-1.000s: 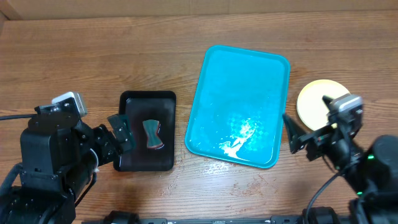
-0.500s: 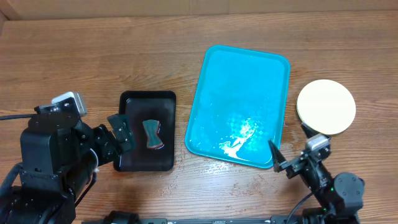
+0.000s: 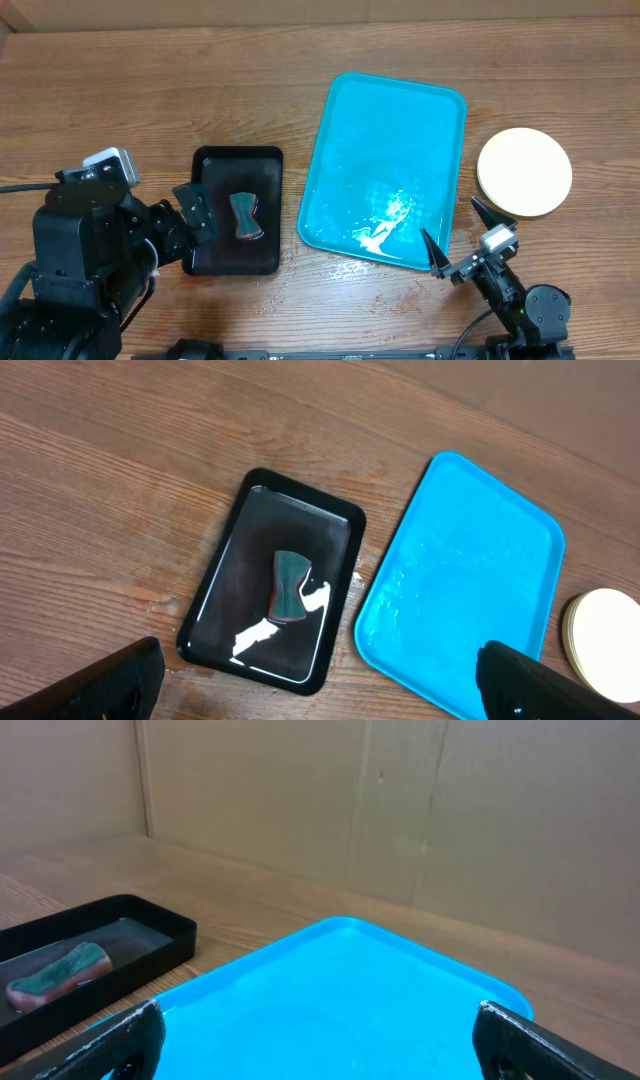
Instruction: Clean dirty plates on tray and stack at the side
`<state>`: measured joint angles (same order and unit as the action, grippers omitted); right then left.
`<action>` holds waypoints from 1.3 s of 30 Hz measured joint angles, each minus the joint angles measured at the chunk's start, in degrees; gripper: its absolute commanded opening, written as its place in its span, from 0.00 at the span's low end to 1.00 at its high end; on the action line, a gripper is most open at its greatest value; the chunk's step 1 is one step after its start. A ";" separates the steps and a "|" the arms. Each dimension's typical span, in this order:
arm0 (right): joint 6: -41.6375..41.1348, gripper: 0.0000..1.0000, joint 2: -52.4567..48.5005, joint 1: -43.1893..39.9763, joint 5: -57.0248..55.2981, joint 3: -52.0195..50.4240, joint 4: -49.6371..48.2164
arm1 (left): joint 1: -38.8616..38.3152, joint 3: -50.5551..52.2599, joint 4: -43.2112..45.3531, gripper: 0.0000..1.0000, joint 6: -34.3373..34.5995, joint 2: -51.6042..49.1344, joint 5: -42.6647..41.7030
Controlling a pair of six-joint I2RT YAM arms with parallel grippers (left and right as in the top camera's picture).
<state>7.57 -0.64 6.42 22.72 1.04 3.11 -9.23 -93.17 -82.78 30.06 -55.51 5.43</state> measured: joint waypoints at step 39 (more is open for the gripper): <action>0.00 1.00 0.00 0.00 -0.04 0.00 0.02 | 7.96 34.14 42.91 1.00 -4.96 20.98 -1.79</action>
<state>7.57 -0.64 6.42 22.68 1.04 3.14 -1.28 -59.02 -39.88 25.10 -34.52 3.64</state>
